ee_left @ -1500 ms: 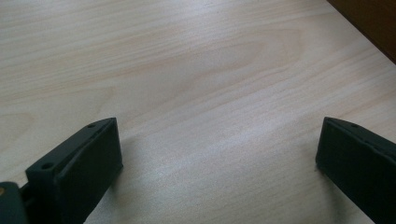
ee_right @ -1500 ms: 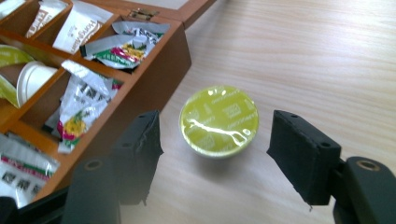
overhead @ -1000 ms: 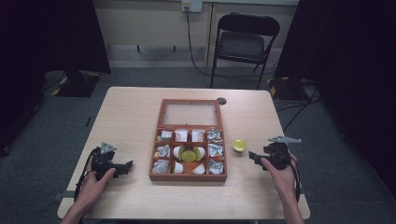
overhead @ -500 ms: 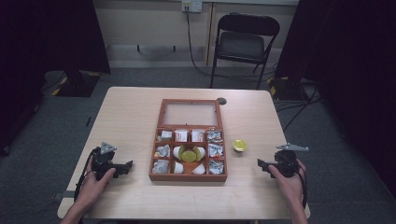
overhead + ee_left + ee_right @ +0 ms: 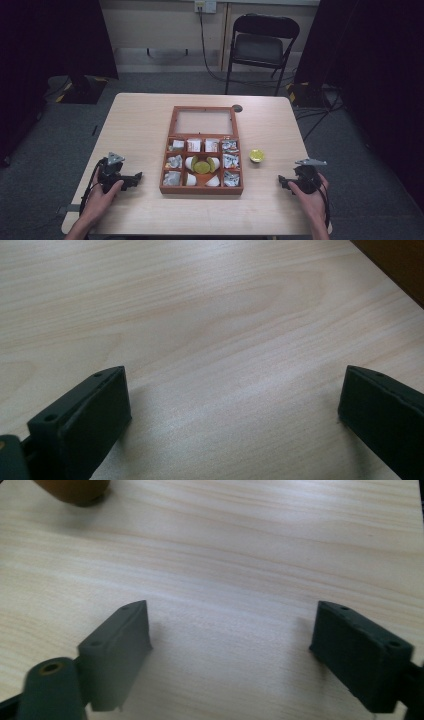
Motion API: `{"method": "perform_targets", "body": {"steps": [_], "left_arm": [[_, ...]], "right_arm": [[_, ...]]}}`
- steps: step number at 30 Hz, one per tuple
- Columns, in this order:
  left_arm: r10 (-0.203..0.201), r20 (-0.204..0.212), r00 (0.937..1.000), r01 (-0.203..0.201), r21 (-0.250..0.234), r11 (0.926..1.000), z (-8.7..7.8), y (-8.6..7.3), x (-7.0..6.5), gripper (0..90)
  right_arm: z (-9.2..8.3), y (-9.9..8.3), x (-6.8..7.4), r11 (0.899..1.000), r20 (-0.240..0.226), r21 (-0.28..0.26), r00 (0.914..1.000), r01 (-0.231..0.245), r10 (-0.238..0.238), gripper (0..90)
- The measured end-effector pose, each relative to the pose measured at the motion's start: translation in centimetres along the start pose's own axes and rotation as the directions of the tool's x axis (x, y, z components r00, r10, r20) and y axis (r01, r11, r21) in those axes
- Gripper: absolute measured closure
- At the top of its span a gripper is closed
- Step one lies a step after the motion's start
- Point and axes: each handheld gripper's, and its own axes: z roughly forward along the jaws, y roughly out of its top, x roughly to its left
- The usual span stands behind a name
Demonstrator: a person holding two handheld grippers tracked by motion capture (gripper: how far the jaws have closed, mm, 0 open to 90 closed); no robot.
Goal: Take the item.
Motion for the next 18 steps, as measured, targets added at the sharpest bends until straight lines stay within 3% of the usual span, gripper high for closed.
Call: {"method": "perform_targets", "body": {"steps": [11, 18], "left_arm": [[0.001, 0.001, 1.0000, -0.001, 0.000, 1.0000, 0.0, 0.0, 0.0, 0.0], [0.001, 0.000, 1.0000, -0.001, 0.000, 1.0000, 0.0, 0.0, 0.0, 0.0]], "right_arm": [[0.3, -1.1, -0.1, 0.994, 0.031, -0.106, 0.9990, -0.030, 0.033, 12.1], [0.2, -1.2, 0.1, 0.993, 0.046, -0.108, 0.9979, -0.041, 0.046, 11.8]]}}
